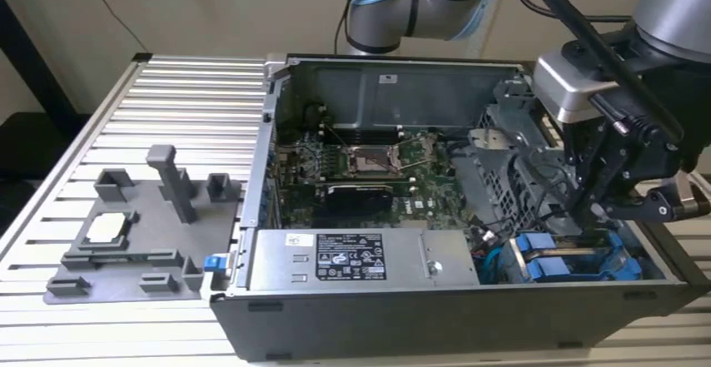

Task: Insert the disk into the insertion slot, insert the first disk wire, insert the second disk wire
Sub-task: 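Insert the second disk wire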

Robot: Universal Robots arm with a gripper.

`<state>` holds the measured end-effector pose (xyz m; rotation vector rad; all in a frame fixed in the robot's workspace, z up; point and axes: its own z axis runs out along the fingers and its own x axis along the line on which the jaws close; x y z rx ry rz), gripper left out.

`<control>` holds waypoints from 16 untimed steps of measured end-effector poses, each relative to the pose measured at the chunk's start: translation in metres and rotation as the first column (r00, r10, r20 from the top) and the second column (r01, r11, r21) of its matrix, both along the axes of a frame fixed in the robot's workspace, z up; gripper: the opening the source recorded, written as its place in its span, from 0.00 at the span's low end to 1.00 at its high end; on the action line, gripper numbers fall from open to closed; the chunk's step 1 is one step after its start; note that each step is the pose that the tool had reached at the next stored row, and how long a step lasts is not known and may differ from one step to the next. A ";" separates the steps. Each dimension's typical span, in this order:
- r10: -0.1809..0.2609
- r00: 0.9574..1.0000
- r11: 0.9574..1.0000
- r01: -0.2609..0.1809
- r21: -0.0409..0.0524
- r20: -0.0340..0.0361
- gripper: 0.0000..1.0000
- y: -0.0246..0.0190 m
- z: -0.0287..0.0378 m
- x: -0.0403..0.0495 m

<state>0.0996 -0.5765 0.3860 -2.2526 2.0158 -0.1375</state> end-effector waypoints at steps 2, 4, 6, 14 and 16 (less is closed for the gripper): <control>0.000 1.000 0.999 0.000 0.036 0.000 0.16 0.0000 0.0000 0.0000; 0.000 1.000 0.997 0.000 0.073 0.000 0.16 0.0000 0.0000 0.0000; 0.000 1.000 0.996 0.000 0.089 -0.001 0.16 0.0000 0.0000 0.0002; 0.000 0.997 0.996 0.007 0.089 -0.076 0.16 0.0000 0.0000 0.0147; 0.000 0.996 0.996 0.008 0.089 -0.093 0.16 0.0000 -0.0003 0.0210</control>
